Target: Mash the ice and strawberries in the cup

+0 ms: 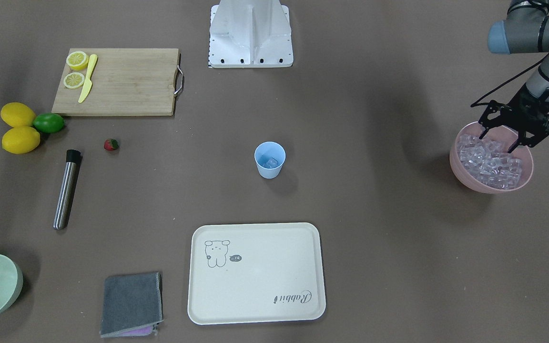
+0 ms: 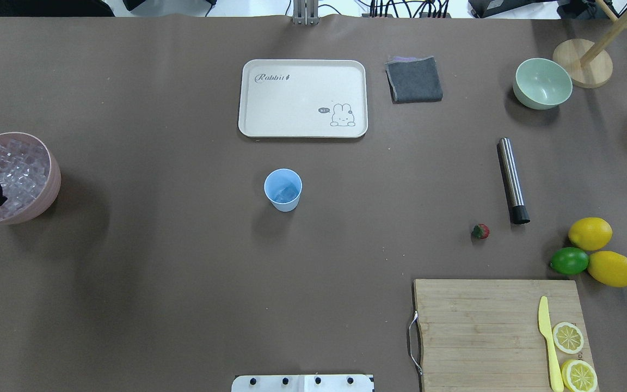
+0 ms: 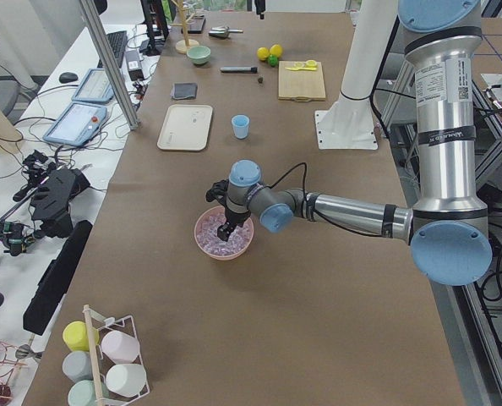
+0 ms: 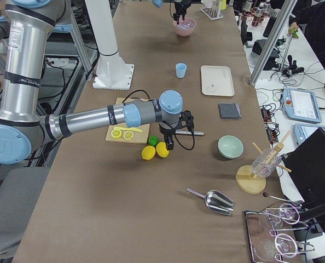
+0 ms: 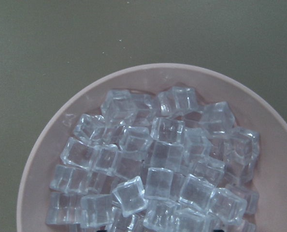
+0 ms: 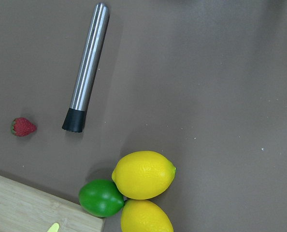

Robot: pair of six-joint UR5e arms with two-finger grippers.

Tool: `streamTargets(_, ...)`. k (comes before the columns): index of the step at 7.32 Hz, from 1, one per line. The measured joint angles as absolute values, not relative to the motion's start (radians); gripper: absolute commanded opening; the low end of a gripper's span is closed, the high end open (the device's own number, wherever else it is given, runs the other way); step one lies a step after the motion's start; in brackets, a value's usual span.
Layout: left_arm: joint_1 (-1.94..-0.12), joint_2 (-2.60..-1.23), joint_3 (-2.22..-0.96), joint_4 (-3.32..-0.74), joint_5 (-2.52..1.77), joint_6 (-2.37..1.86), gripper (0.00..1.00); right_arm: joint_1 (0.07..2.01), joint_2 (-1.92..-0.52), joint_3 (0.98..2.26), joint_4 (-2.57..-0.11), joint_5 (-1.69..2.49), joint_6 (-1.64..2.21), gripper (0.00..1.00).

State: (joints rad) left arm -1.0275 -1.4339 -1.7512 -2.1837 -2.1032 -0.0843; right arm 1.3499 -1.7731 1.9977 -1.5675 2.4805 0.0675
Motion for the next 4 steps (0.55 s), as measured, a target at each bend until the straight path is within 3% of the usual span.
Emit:
streamTargets(1, -1.027, -1.433, -1.738, -2.194, -2.103, -0.057, 0.78, 1.350, -1.776, 1.998, -1.567, 2.480, 0.067, 1.00)
streamTargets(4, -1.017, -1.435, -1.709, -2.200, -2.111, -0.049, 0.65, 1.350, -1.781, 2.004, -1.567, 2.480, 0.066, 1.00)
